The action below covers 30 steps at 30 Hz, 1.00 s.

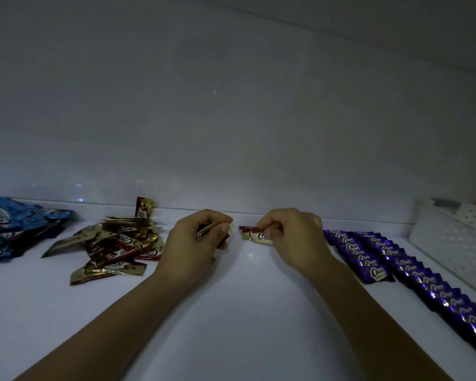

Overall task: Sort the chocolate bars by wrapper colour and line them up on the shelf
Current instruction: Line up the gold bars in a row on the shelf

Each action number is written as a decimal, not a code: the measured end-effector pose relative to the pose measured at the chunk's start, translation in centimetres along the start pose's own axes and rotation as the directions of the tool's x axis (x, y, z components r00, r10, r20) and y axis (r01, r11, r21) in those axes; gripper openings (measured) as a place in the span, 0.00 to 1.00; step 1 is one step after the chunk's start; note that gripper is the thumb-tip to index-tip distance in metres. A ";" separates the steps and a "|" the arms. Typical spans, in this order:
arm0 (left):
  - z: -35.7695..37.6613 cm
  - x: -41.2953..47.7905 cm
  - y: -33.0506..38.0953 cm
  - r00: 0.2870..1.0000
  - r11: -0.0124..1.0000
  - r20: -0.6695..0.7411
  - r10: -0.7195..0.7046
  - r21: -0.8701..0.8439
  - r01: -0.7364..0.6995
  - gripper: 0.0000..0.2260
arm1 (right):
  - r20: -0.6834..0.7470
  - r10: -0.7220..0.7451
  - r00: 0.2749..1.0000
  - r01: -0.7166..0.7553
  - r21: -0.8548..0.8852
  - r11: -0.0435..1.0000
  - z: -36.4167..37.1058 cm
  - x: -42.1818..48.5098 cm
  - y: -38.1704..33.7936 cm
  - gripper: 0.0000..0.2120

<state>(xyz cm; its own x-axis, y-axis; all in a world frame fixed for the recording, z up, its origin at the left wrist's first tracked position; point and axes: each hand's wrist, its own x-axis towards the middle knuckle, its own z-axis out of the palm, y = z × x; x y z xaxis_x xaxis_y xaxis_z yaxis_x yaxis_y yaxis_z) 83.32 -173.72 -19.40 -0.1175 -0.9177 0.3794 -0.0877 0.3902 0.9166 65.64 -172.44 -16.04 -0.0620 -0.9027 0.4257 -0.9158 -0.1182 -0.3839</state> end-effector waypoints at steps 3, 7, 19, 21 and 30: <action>0.0 0.0 0.0 1.000 1.000 -0.001 0.000 0.002 0.000 0.09 | 0.061 -0.050 0.997 0.057 -0.122 0.991 0.8 0.0 0.4 0.14; 0.2 0.0 0.0 1.000 1.000 -0.010 0.002 -0.001 -0.002 0.09 | 0.046 -0.097 0.994 0.105 -0.211 0.972 1.3 0.2 0.6 0.13; 0.3 -0.2 0.3 1.000 1.000 -0.013 0.013 -0.024 -0.013 0.08 | -0.010 -0.122 0.992 0.114 -0.290 0.950 3.2 1.0 0.7 0.12; 0.2 -0.2 0.3 1.000 1.000 -0.015 0.007 -0.027 -0.007 0.08 | 0.007 -0.120 0.993 0.116 -0.307 0.945 3.4 1.0 0.6 0.12; 0.1 0.0 -0.1 0.999 0.999 -0.037 -0.025 -0.024 0.024 0.07 | 0.015 -0.073 0.997 0.075 -0.229 0.971 2.1 0.1 1.8 0.10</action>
<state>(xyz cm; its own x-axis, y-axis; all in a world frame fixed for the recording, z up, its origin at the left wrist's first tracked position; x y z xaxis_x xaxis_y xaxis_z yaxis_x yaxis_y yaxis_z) 83.25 -173.75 -19.52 -0.0791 -0.9291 0.3612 -0.0667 0.3664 0.9281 64.85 -173.58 -18.39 0.0110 -0.8978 0.4402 -0.9842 -0.0875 -0.1537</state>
